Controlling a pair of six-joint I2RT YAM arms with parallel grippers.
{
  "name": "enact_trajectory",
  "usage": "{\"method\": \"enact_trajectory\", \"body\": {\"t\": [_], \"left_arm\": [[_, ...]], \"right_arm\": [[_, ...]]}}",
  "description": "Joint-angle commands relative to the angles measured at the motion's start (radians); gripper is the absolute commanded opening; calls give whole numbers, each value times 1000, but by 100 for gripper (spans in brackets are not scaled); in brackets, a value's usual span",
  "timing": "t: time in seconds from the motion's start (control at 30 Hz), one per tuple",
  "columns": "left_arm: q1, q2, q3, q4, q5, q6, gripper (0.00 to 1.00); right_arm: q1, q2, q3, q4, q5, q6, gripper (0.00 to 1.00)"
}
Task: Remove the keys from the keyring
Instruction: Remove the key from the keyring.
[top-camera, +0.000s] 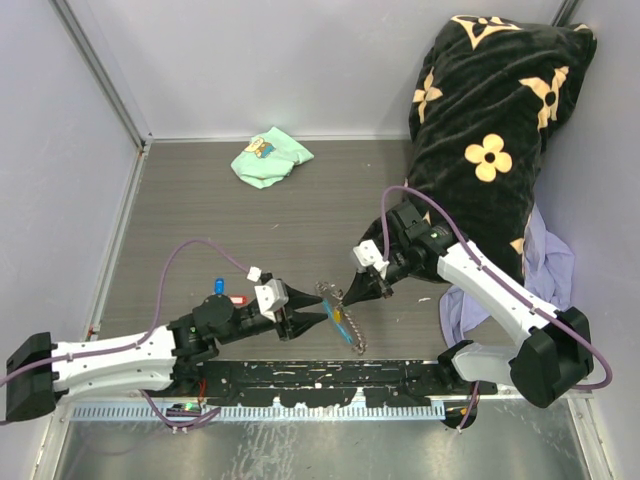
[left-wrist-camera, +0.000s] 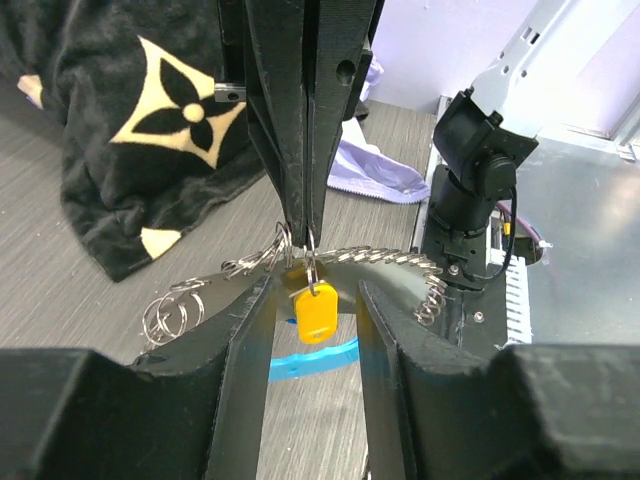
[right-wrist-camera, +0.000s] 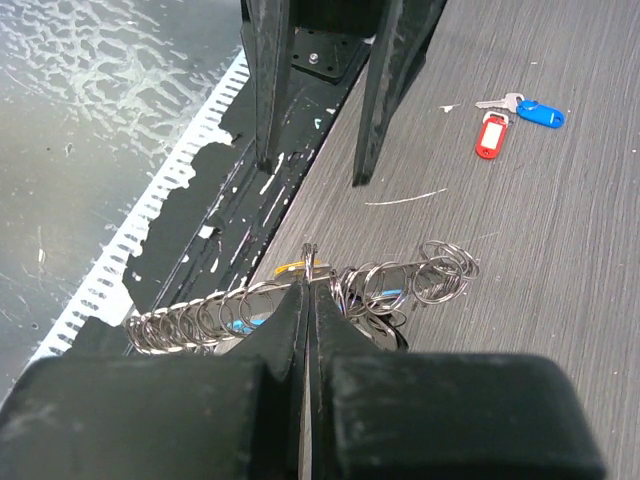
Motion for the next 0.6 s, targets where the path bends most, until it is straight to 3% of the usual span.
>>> {"method": "enact_trajectory", "body": {"t": [0.0,0.57], "left_arm": [[-5,75,14,210,14,-7,38],[-4,206,37,264,-6,-14,25]], "right_arm": [[-3,-21,33,-34,-67,-111,1],[-5,-14,35,-53,-71,-127,1]]}}
